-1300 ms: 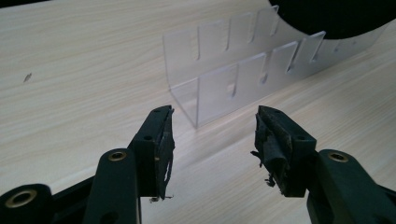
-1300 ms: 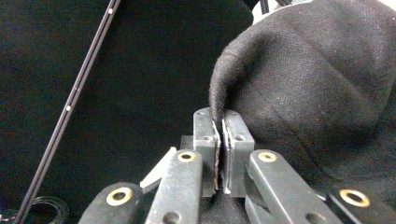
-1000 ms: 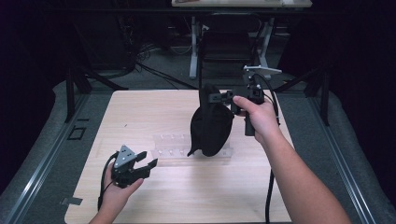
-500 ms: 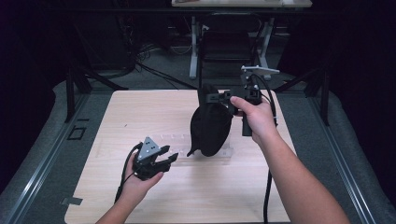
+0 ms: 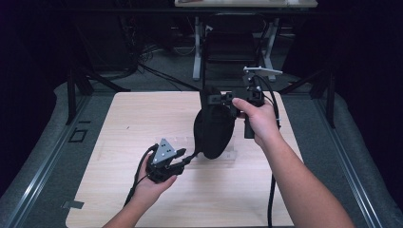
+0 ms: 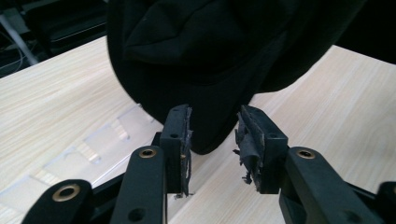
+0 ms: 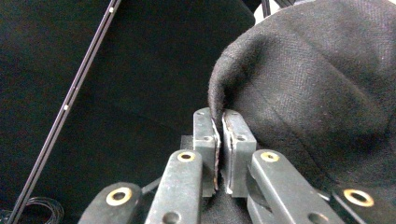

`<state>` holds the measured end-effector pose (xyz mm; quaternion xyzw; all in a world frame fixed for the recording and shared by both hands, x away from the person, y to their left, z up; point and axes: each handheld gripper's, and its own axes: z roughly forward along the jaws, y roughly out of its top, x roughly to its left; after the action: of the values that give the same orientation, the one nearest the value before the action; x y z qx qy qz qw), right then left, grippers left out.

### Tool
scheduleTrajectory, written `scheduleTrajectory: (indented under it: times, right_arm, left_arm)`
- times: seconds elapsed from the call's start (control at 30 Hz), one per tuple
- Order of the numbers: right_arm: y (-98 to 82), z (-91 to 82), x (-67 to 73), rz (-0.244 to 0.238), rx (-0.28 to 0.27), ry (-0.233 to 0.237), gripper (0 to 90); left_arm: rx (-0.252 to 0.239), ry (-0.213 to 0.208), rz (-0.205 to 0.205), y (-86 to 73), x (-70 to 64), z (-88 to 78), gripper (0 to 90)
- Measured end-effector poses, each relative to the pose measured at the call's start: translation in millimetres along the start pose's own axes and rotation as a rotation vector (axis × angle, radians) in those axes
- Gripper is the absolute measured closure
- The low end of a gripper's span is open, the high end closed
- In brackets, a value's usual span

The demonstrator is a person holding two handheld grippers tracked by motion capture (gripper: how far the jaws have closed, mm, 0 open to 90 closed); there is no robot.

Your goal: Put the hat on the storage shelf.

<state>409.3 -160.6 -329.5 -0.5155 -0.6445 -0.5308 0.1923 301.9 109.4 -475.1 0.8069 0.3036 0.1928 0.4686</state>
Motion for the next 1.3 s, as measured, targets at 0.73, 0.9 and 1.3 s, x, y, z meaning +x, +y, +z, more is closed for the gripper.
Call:
scheduleTrajectory:
  times: [0.73, 0.9, 1.3]
  right_arm:
    - [0.5, 3.0, 2.1, -0.007, 0.001, 0.0, 84.9]
    - [0.6, 3.3, 3.9, -0.012, -0.002, 0.0, 83.7]
    - [-2.3, -2.9, 19.3, -0.059, -0.026, 0.012, 76.0]
  left_arm:
    - [0.034, 0.015, 0.064, 12.9, -12.6, 21.3, 76.8]
    - [0.033, 0.024, 0.073, 12.2, -12.5, 20.9, 80.1]
    - [0.03, 0.045, 0.099, 10.6, -12.7, 19.8, 82.2]
